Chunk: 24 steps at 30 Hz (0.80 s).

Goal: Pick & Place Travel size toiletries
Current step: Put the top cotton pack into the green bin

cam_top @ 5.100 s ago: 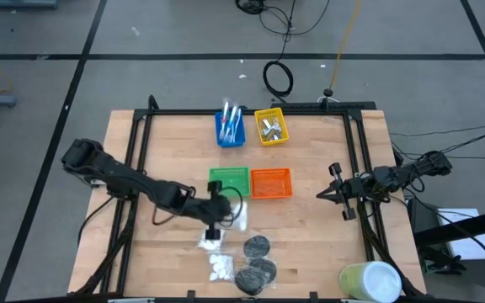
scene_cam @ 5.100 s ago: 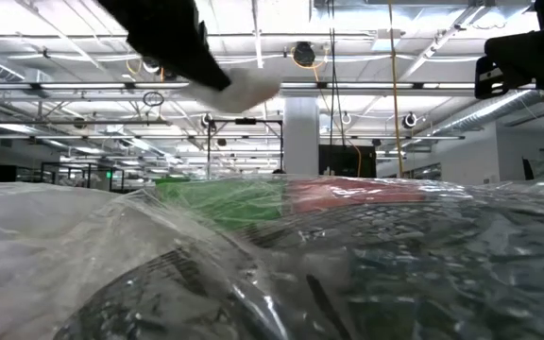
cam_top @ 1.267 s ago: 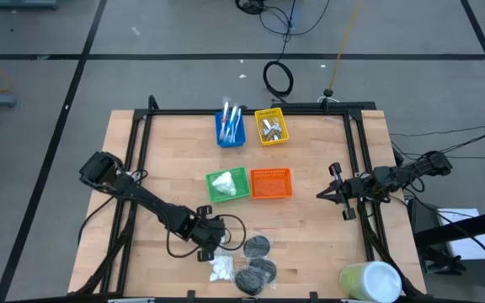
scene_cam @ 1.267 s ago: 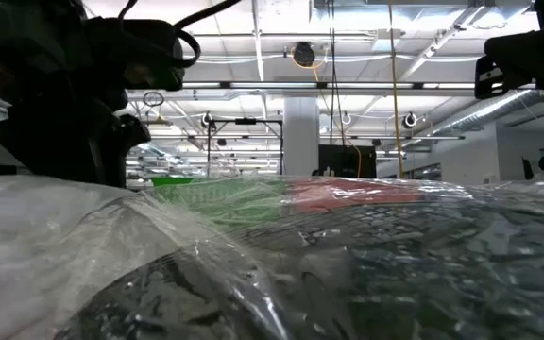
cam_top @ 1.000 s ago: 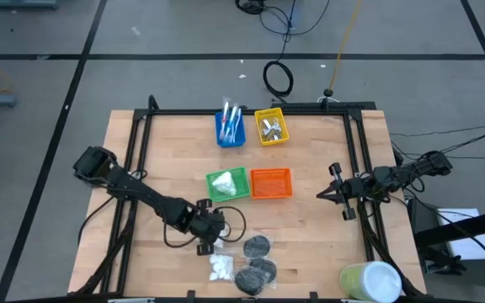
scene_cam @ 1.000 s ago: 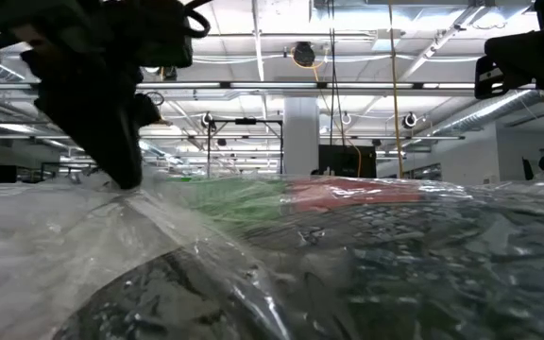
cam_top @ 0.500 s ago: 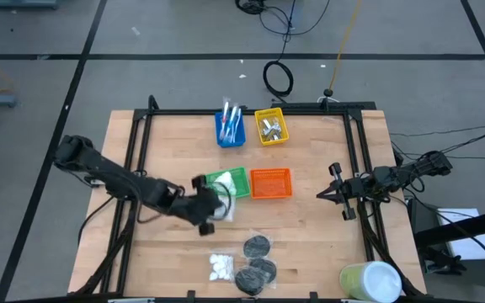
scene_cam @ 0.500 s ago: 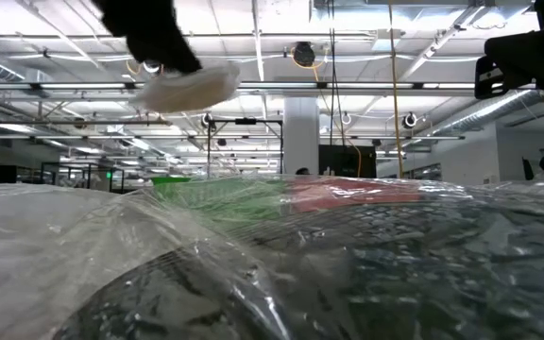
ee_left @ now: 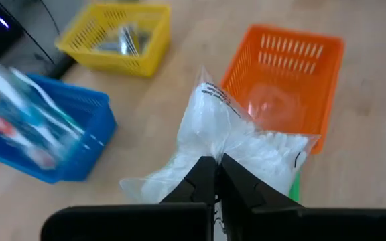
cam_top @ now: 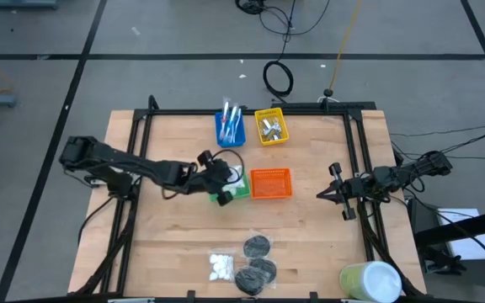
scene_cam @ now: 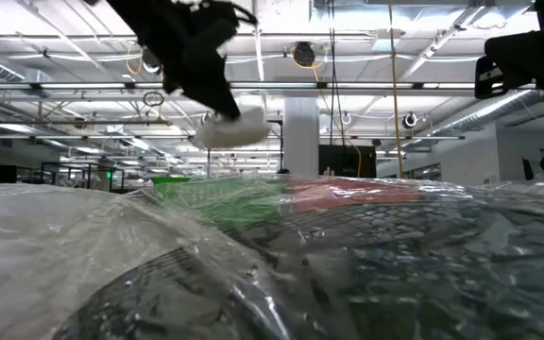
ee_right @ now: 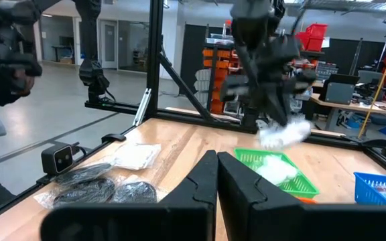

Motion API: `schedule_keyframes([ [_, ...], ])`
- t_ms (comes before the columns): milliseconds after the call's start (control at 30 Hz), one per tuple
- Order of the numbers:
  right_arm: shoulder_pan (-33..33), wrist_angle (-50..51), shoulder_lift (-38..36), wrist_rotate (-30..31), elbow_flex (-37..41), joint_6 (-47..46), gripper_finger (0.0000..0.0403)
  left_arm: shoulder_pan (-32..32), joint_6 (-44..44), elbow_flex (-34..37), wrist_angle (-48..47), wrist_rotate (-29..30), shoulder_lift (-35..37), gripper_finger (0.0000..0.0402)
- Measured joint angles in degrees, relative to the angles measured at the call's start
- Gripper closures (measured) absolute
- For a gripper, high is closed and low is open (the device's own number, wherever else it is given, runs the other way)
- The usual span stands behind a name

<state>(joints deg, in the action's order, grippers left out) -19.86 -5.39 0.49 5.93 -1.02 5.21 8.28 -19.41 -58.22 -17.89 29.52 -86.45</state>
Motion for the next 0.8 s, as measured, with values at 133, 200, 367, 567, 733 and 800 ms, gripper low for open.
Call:
schedule_keyframes([
  [133,0.00,-0.02,0.00,0.00,0.01,0.00,0.0403,-1.94,-1.00,0.00,0.92,-4.47,-3.72,0.0400],
  [200,0.00,-0.01,0.02,0.00,0.00,0.00,0.0403,-2.35,-2.28,0.00,1.65,-5.08,-5.34,0.0396],
  [367,-0.01,0.00,0.01,0.00,0.01,0.00,0.0403,-2.59,-3.61,0.00,1.44,-5.29,-9.56,0.0400],
  [567,-0.02,0.00,0.02,0.00,0.02,0.00,0.0403,-2.59,-3.43,0.00,1.62,-6.04,-13.19,0.0393],
  [733,0.00,0.00,0.00,0.00,0.00,0.00,0.0403,-2.59,-1.30,0.00,1.71,-6.73,-14.27,0.0392],
  [800,0.00,0.00,0.02,0.00,0.02,0.00,0.0403,-2.59,-0.52,0.00,1.59,-7.26,-14.27,0.0392],
])
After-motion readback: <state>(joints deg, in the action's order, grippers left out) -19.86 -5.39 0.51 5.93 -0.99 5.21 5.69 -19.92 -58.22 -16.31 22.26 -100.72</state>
